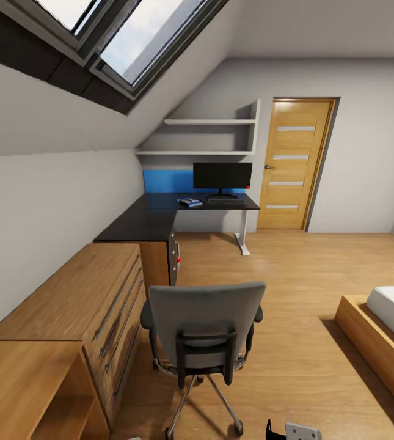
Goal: In the bedroom, organize the workspace by keeping the computer under the desk, ensuring the monitor is on the desk, placing the keyboard on the desk next to the monitor, placing the mouse on the desk next to the keyboard, moving the folder from the swivel chair onto the desk next to the mouse, stacking the notebook on top of the folder with the pen on top of the notebook, and positioning the swivel chair next to the desk.
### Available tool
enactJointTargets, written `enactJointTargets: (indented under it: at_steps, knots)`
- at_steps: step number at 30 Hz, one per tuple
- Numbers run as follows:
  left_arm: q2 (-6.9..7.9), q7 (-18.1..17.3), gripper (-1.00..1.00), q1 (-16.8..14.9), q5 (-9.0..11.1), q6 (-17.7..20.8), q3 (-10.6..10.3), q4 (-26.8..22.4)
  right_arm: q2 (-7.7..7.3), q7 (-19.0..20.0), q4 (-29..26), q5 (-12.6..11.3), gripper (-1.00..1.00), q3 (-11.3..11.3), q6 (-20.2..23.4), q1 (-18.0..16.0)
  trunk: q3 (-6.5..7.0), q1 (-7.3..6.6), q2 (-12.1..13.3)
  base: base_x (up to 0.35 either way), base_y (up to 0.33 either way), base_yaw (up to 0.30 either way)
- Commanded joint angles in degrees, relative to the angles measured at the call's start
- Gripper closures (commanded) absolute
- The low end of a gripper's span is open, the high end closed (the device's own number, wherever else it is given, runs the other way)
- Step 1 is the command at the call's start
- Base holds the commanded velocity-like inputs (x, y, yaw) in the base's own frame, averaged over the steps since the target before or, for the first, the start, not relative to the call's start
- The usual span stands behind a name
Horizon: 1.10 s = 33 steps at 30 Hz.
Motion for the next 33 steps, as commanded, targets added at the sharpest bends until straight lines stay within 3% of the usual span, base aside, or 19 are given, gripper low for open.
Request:
enactJointTargets:
  at_steps: [1, 19, 26, 33]
  knots:
    - [0.02, 0.34, -1.00, -0.04, 0.52, -0.22, -0.52, 0.01, 0.01, -0.29, 0.01, -0.32, -1.00, 0.50, -0.09, -0.04, -0.25, 0.23, -0.45, 0.000, 0.000, 0.000]
    - [0.02, 0.34, -1.00, -0.04, 0.56, -0.15, -0.49, 0.02, -0.02, -0.20, 0.01, -0.32, -1.00, 0.50, -0.09, -0.04, -3.48, 4.18, -7.67, 0.000, 0.000, 0.000]
    - [0.02, 0.34, -1.00, -0.04, 0.57, -0.15, -0.49, 0.01, -0.07, 5.05, 1.00, -0.40, -1.00, 0.50, -0.25, -0.05, -4.74, 5.72, -10.48, 0.000, 0.000, 0.000]
    - [0.02, 0.34, -1.00, -0.04, 0.57, -0.15, -0.49, 0.02, -0.37, 6.40, 1.45, -0.31, -1.00, 0.42, -0.52, -0.05, -5.99, 7.25, -13.29, 0.000, 0.000, 0.125]
